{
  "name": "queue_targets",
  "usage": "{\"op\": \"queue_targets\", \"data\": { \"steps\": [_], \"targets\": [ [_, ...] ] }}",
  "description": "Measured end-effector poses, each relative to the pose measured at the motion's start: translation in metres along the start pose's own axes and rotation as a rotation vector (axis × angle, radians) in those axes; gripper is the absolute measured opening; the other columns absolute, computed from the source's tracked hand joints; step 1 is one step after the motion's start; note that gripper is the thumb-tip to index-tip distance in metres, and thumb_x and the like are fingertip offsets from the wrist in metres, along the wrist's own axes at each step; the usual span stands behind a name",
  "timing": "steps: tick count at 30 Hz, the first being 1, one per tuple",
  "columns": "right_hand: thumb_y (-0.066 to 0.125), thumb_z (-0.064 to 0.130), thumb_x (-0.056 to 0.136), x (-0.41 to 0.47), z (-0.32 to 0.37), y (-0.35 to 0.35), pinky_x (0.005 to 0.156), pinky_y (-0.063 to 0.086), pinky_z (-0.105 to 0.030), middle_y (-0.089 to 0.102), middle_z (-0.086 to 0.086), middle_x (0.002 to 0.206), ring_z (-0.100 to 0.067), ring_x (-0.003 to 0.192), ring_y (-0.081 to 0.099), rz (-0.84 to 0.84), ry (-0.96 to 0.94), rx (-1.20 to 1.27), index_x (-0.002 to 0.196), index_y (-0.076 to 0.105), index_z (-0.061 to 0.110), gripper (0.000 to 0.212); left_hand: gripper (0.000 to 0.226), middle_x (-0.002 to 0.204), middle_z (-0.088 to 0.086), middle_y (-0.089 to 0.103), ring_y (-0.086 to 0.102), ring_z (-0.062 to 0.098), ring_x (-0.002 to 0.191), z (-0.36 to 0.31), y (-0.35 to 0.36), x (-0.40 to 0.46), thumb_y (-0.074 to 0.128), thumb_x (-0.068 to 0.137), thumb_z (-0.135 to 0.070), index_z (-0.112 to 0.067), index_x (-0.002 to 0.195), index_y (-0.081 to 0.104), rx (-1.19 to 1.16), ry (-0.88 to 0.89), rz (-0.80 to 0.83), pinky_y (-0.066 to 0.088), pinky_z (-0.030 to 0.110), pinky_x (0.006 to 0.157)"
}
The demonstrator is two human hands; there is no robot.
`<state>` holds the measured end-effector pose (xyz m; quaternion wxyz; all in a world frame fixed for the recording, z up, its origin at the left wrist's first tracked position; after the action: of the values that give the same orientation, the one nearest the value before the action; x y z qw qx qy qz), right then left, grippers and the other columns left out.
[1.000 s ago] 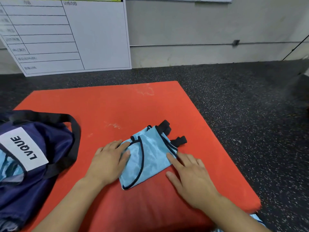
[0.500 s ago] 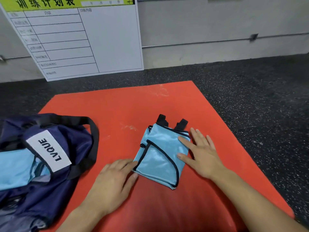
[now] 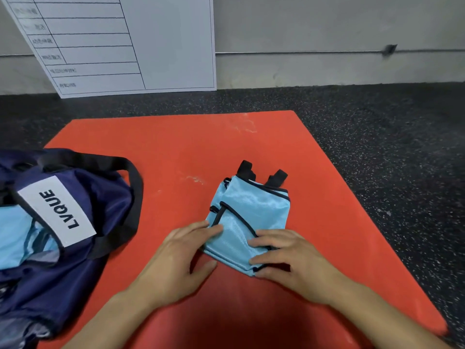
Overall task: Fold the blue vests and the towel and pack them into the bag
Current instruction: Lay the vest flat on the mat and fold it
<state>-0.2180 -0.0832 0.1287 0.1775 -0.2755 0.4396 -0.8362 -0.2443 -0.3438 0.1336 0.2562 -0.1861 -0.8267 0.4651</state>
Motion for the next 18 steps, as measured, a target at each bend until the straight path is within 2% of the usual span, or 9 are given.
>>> {"op": "queue_targets", "data": {
  "steps": [3, 5, 7, 8, 10, 13, 15, 16, 18],
  "targets": [
    [0.066, 0.041, 0.098, 0.008, 0.002, -0.009, 0.104, 0.047, -0.028, 0.071, 0.017, 0.120, -0.003, 0.122, 0.061, -0.016, 0.111, 0.253, 0.112, 0.077, 0.023, 0.025, 0.072, 0.135, -0.027, 0.055, 0.048, 0.002, 0.134, 0.001, -0.003, 0.011, 0.075, 0.080, -0.040, -0.036, 0.147, 0.047, -0.070, -0.019, -0.026, 0.043, 0.037, 0.108],
    [0.065, 0.032, 0.098, 0.012, -0.006, -0.016, 0.092, 0.049, -0.023, 0.073, 0.018, 0.104, 0.002, 0.103, 0.065, -0.034, 0.276, 0.449, 0.108, 0.077, 0.021, 0.020, 0.074, 0.124, -0.028, 0.062, 0.055, 0.003, 0.125, 0.003, -0.005, 0.020, 0.075, 0.080, -0.028, -0.037, 0.147, 0.045, -0.137, -0.050, -0.050, 0.043, 0.034, 0.106],
    [0.062, 0.028, 0.100, 0.015, -0.013, -0.019, 0.073, 0.042, -0.029, 0.060, 0.018, 0.081, 0.000, 0.079, 0.052, -0.070, 0.348, 0.564, 0.093, 0.073, 0.019, 0.016, 0.071, 0.112, -0.025, 0.068, 0.059, 0.005, 0.115, 0.007, -0.005, 0.029, 0.073, 0.085, -0.021, -0.037, 0.147, 0.044, -0.212, -0.094, -0.072, 0.044, 0.030, 0.102],
    [0.060, 0.028, 0.101, 0.016, -0.015, -0.018, 0.068, 0.036, -0.032, 0.049, 0.014, 0.076, -0.004, 0.074, 0.043, -0.091, 0.360, 0.590, 0.088, 0.068, 0.016, 0.020, 0.068, 0.105, -0.020, 0.071, 0.062, 0.006, 0.107, 0.009, -0.004, 0.032, 0.073, 0.088, -0.019, -0.038, 0.147, 0.044, -0.259, -0.132, -0.077, 0.046, 0.029, 0.099],
    [0.059, 0.028, 0.099, 0.018, -0.018, -0.017, 0.065, 0.032, -0.029, 0.044, 0.009, 0.072, -0.005, 0.071, 0.039, -0.159, 0.394, 0.680, 0.093, 0.065, 0.010, 0.021, 0.064, 0.085, -0.009, 0.068, 0.063, 0.008, 0.084, 0.011, -0.004, 0.036, 0.074, 0.091, -0.019, -0.043, 0.143, 0.044, -0.363, -0.209, -0.096, 0.050, 0.027, 0.087],
    [0.058, 0.035, 0.101, 0.018, -0.020, -0.022, 0.075, 0.038, -0.026, 0.059, -0.009, 0.077, -0.012, 0.078, 0.050, -0.214, 0.444, 0.886, 0.120, 0.061, 0.019, 0.025, 0.060, 0.068, -0.013, 0.062, 0.056, 0.003, 0.066, 0.007, -0.006, 0.038, 0.073, 0.092, -0.019, -0.044, 0.138, 0.045, -0.424, -0.286, -0.132, 0.045, 0.015, 0.070],
    [0.056, 0.047, 0.102, 0.015, -0.019, -0.026, 0.096, 0.041, -0.037, 0.070, -0.019, 0.109, -0.024, 0.103, 0.060, -0.130, 0.422, 0.980, 0.125, 0.060, 0.019, 0.037, 0.061, 0.074, -0.018, 0.070, 0.064, 0.002, 0.072, 0.009, -0.008, 0.037, 0.073, 0.091, -0.020, -0.045, 0.138, 0.045, -0.455, -0.347, -0.149, 0.046, 0.012, 0.073],
    [0.054, 0.050, 0.101, 0.014, -0.016, -0.029, 0.104, 0.040, -0.038, 0.070, -0.015, 0.117, -0.023, 0.113, 0.060, -0.081, 0.409, 0.961, 0.122, 0.065, 0.017, 0.041, 0.062, 0.078, -0.016, 0.073, 0.067, 0.002, 0.077, 0.010, -0.009, 0.035, 0.074, 0.090, -0.021, -0.046, 0.138, 0.044, -0.472, -0.374, -0.151, 0.048, 0.015, 0.076],
    [0.050, 0.048, 0.100, 0.011, -0.011, -0.028, 0.104, 0.038, -0.027, 0.073, 0.000, 0.113, -0.011, 0.113, 0.061, 0.013, 0.416, 0.793, 0.113, 0.075, 0.019, 0.040, 0.062, 0.083, -0.014, 0.076, 0.070, 0.001, 0.082, 0.009, -0.009, 0.032, 0.073, 0.090, -0.021, -0.046, 0.138, 0.043, -0.498, -0.397, -0.147, 0.052, 0.022, 0.080]
  ]
}}
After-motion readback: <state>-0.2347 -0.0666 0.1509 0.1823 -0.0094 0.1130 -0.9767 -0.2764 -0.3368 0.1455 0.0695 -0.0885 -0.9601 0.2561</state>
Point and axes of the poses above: each hand's wrist, its own x-axis towards the middle knuckle, its own y-axis out of the palm, z = x × y, the point moved 4 cm from there along x, towards the middle knuckle
